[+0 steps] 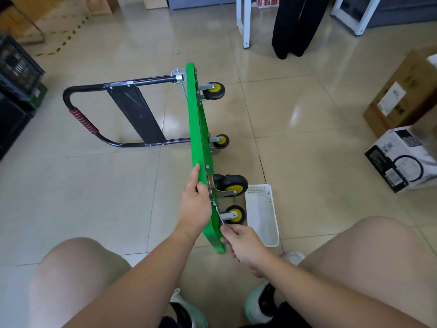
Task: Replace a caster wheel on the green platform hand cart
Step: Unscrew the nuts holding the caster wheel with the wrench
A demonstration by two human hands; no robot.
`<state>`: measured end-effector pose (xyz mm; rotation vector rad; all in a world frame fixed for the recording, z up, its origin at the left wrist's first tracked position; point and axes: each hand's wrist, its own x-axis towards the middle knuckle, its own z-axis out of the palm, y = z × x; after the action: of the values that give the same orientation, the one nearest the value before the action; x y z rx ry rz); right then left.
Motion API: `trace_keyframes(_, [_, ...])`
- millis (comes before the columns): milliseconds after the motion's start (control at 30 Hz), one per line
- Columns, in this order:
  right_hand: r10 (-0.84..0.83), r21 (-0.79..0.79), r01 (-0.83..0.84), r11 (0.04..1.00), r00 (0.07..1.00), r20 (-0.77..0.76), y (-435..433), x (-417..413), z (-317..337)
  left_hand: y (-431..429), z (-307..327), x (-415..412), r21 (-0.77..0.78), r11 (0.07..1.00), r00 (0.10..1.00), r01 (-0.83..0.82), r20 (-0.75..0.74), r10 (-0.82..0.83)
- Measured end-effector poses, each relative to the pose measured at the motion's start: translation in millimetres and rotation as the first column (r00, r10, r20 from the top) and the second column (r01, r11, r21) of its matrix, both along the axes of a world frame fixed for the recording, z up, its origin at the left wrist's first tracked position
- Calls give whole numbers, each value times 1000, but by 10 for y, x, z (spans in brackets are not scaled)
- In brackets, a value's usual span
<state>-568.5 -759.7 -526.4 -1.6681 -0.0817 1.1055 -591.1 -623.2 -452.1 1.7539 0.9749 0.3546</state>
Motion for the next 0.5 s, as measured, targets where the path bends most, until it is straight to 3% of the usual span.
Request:
trace_keyframes(167, [-122, -53, 118, 992, 990, -76, 79, -55, 67, -20, 41, 0, -17, 1000, 1000, 8, 6, -8])
trace_keyframes(500, [-203, 37, 210, 977, 969, -139, 159, -70, 111, -35, 82, -2, -24, 1000, 1000, 8, 14, -8])
